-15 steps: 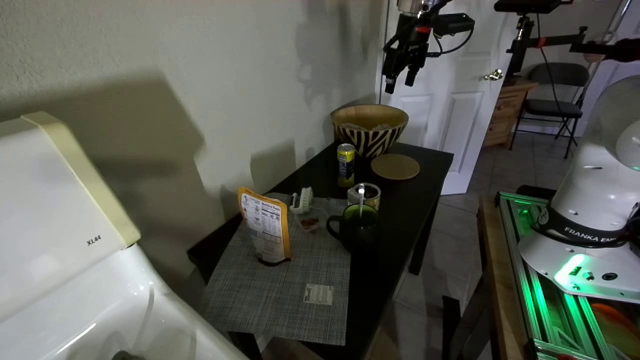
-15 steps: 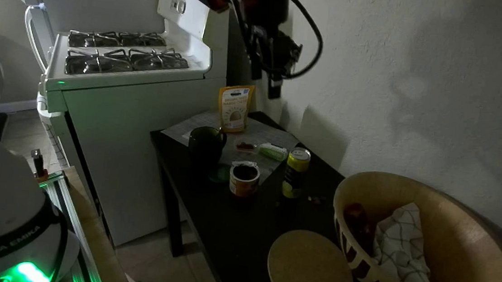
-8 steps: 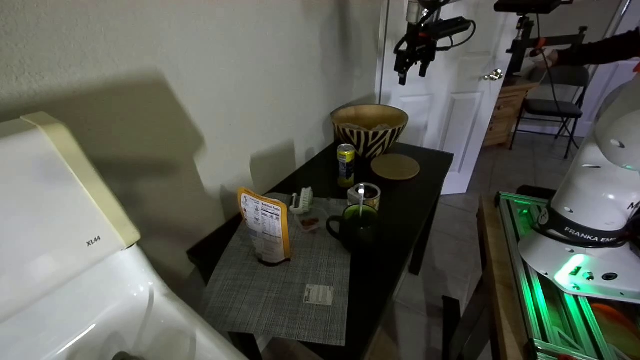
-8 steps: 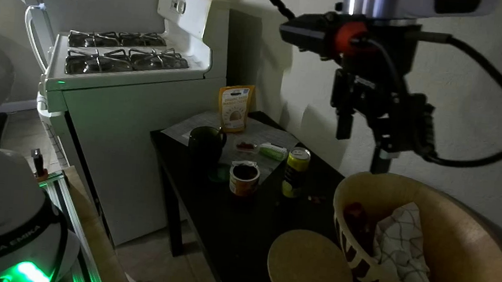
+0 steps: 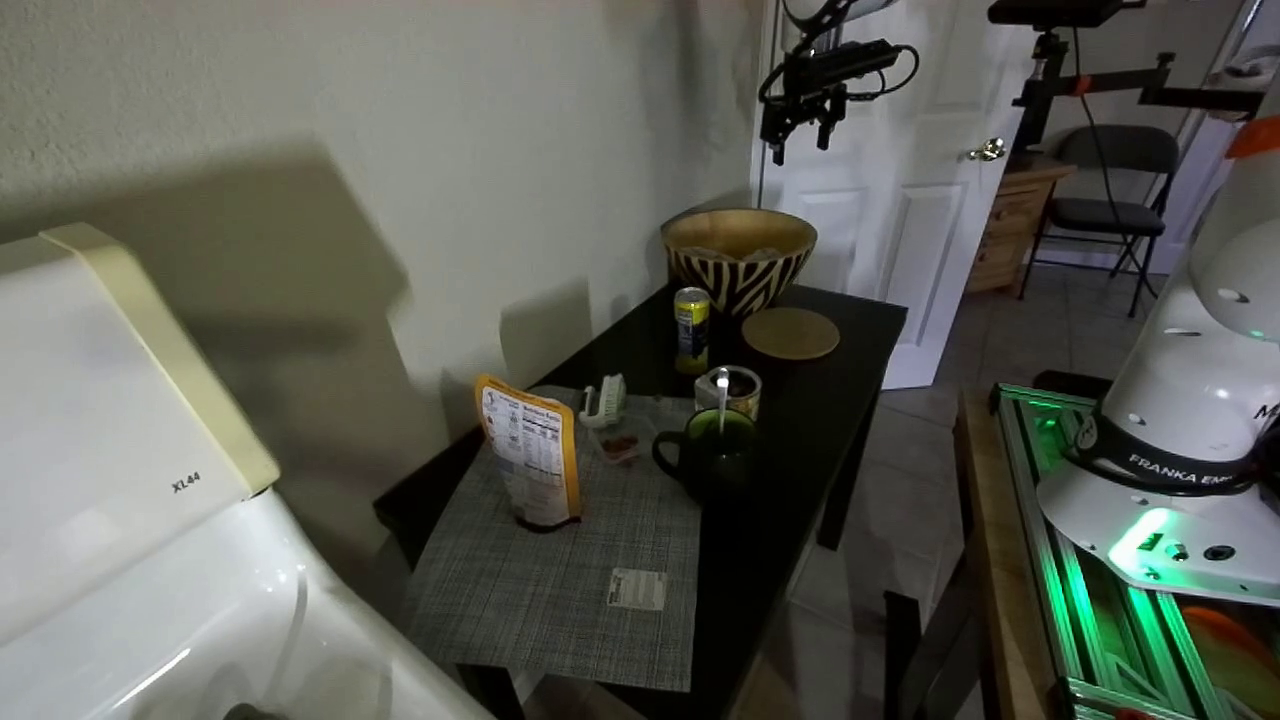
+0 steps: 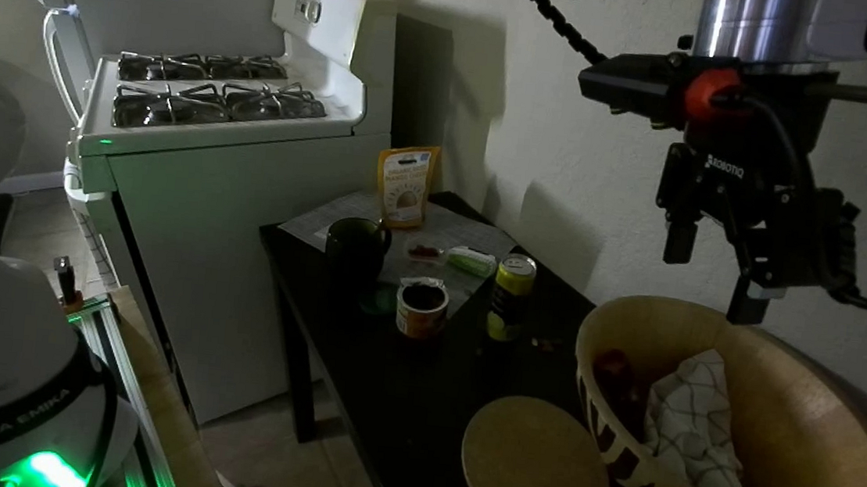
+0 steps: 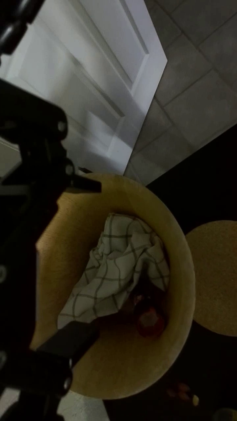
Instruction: Pick up the checked white tea towel and put it on the brown coaster
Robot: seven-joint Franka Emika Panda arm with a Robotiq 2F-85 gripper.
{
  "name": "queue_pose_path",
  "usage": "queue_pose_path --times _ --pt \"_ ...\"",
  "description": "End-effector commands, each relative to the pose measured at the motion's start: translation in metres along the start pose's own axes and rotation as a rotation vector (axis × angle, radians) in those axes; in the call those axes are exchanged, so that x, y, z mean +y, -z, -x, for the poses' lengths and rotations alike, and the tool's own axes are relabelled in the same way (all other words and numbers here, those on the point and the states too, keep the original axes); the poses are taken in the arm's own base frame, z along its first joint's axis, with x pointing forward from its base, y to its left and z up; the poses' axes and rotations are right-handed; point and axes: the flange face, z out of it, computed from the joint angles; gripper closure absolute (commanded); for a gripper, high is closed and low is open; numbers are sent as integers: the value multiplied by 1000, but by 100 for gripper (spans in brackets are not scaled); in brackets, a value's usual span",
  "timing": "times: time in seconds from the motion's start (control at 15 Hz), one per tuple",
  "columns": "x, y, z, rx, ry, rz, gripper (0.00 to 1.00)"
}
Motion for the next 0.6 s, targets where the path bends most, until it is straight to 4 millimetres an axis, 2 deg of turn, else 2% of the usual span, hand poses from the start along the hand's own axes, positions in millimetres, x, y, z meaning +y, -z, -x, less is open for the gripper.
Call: queue_pose_path --times 0.0,0.2,0.33,0.53 --pt "-4 -19 -13 -6 -35 57 0" --pt "-9 -68 -33 -93 178 79 0" --pt "-7 -103 -56 -132 223 171 0" --pt "-9 -142 -91 -145 213 261 0"
